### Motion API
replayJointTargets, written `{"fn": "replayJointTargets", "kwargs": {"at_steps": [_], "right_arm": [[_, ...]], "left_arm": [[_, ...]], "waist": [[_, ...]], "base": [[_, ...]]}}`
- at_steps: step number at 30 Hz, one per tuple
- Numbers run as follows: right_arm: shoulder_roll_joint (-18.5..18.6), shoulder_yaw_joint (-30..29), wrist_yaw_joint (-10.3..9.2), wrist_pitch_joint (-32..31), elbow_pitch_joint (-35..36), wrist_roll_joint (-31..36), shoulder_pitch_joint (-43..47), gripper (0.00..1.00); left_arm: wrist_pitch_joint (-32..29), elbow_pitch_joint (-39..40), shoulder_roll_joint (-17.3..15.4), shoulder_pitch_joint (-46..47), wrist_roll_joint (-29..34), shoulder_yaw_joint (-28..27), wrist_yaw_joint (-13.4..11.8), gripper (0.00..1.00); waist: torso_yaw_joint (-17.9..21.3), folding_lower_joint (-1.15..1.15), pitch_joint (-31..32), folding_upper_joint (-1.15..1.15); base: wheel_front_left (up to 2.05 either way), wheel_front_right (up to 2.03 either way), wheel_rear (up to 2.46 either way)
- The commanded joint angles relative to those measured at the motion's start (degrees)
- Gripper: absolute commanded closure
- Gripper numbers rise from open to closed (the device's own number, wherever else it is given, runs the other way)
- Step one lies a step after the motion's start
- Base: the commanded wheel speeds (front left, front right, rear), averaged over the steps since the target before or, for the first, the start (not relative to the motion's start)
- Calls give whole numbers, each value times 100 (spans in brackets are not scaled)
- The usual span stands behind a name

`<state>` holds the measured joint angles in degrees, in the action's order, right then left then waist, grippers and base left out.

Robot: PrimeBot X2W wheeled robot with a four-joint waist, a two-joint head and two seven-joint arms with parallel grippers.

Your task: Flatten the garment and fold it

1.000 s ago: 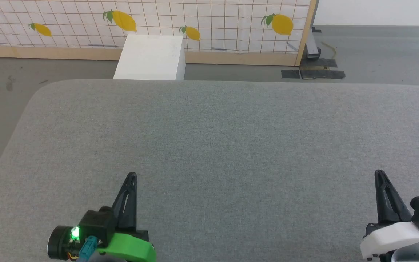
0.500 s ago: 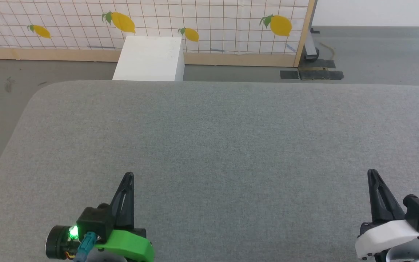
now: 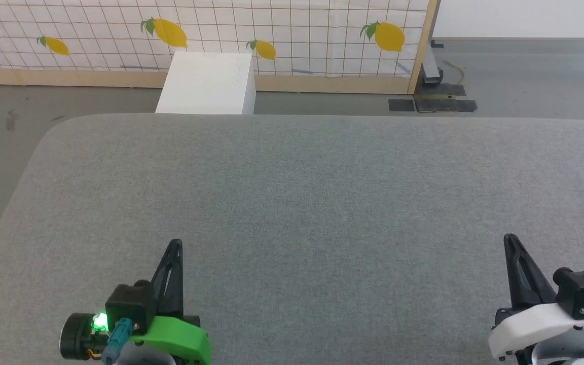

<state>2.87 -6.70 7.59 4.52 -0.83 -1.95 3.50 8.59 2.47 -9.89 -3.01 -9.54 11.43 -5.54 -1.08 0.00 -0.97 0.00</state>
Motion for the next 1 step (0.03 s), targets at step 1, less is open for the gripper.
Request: {"fn": "replayJointTargets", "kwargs": {"at_steps": [1], "right_arm": [[0, 37, -4, -24, 29, 51, -105, 100]], "left_arm": [[-28, -18, 44, 116, 68, -64, 43, 100]], "waist": [[2, 0, 2, 0]], "base": [[0, 0, 0]]}}
